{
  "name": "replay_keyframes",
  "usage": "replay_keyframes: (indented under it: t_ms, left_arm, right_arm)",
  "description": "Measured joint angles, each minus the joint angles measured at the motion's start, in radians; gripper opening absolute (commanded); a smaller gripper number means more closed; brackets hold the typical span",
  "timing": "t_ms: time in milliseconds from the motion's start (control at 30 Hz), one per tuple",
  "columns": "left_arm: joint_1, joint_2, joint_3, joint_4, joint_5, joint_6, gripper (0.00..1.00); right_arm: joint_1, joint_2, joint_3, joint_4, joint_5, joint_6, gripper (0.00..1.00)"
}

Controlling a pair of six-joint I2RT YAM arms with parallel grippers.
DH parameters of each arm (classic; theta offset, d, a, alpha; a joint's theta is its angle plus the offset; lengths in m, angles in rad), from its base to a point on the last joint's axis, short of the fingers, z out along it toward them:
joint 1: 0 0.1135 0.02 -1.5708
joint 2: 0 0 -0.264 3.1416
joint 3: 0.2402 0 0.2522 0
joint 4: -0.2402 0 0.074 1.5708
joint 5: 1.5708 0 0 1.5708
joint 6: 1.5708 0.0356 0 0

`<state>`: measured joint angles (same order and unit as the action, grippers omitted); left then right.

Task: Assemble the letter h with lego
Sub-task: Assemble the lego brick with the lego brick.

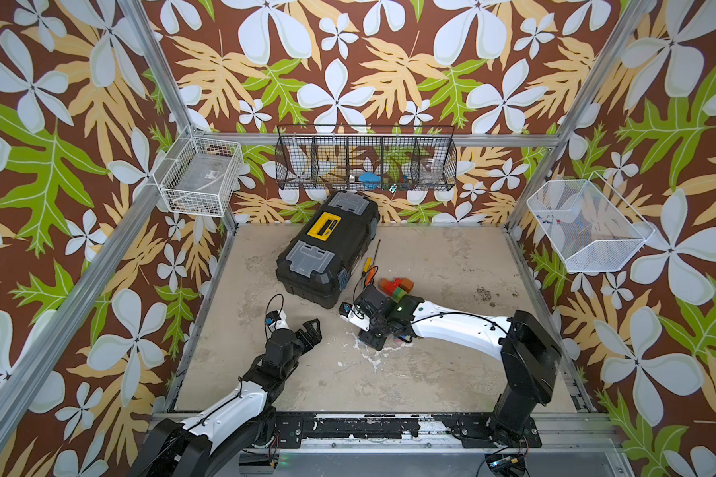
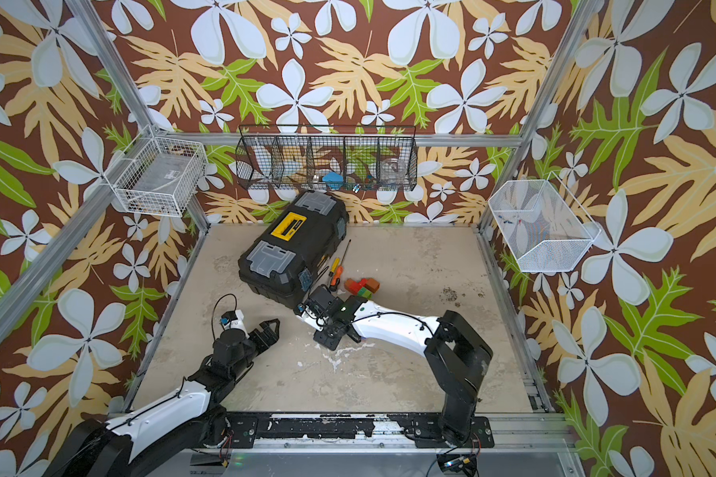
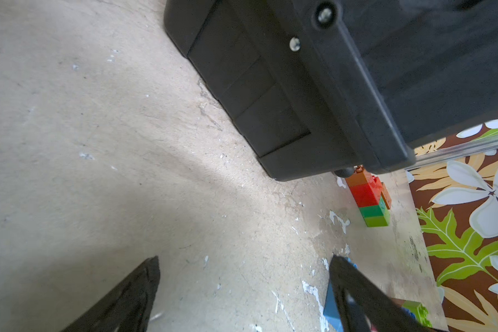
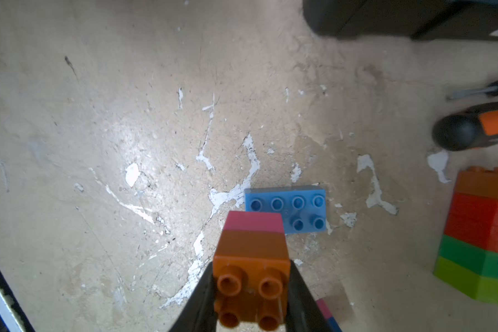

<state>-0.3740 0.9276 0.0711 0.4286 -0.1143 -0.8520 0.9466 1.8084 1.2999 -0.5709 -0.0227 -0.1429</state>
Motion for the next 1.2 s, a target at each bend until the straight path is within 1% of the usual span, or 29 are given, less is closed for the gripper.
replay_keyframes:
  t_ms: [300, 467, 667, 1000, 1100, 1200]
  left_arm:
    - [0.0, 0.044, 0.007, 0.026, 0.02, 0.0, 0.95]
    - [0.0, 0.048, 0.008, 0.027, 0.026, 0.0, 0.95]
    - [0.0, 0.055, 0.012, 0.031, 0.037, 0.0, 0.95]
    - [0.0, 0.065, 0.014, 0.032, 0.037, 0.0, 0.96]
    - [0.0, 0.065, 0.014, 0.032, 0.037, 0.0, 0.95]
    - [0.0, 0.065, 0.014, 0.032, 0.037, 0.0, 0.96]
  right_arm:
    - [-0.032, 0.087, 0.089, -0.097, -0.018, -0.071, 0.17]
    - [-0.048, 0.114, 0.124, -0.121, -0.06, -0.079, 0.17]
    - [-0.055, 0.151, 0.16, -0.124, -0.071, -0.086, 0.17]
    - [-0.069, 0.185, 0.162, -0.128, -0.103, -0.078, 0.16]
    - [-0.073, 0.198, 0.158, -0.12, -0.116, -0.065, 0.13]
    - [-0.072, 0.2, 0.125, -0.059, -0.118, -0.036, 0.12]
